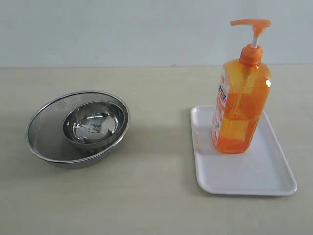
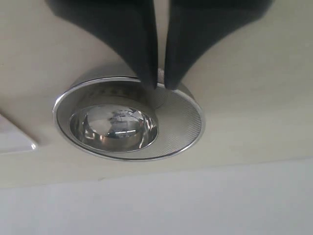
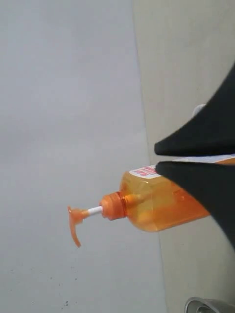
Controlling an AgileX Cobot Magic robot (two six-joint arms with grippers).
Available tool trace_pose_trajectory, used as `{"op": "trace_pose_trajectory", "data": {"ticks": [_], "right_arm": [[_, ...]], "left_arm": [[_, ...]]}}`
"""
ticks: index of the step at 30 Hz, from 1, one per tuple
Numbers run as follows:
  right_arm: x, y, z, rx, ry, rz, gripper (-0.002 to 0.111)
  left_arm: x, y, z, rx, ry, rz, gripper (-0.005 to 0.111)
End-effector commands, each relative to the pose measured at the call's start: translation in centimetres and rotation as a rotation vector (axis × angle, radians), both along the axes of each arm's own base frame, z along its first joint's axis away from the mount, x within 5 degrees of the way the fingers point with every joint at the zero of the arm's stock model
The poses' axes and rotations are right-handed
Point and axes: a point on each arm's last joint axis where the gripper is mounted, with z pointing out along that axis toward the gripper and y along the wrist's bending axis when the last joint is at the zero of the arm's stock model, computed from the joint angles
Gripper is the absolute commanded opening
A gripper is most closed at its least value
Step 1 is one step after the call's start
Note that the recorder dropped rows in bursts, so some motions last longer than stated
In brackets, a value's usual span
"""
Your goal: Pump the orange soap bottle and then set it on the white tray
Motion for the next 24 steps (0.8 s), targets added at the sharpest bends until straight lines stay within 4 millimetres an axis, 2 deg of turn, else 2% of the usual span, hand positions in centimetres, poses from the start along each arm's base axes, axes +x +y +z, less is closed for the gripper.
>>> {"op": "trace_pose_trajectory", "data": {"ticks": [1, 3, 10, 24], "right_arm": [[-0.1, 0.2, -0.1, -0.053, -0.013, 0.011, 0.0], [-0.1, 0.5, -0.4, -0.088, 0.012, 0.045, 0.0], [-0.4, 0.5, -3.4, -0.173, 0.337, 0.062, 0.0], [-0.4, 0.4, -3.6, -0.181, 0.349, 0.055, 0.0]], "left_arm": [[0.0, 0.0, -0.1, -0.007, 0.003, 0.006, 0.005], [0.0, 0.0, -0.1, -0.007, 0.003, 0.006, 0.005], [0.0, 0.0, -0.1, -0.007, 0.003, 0.006, 0.005], [0.0, 0.0, -0.1, -0.007, 0.003, 0.006, 0.005]]}}
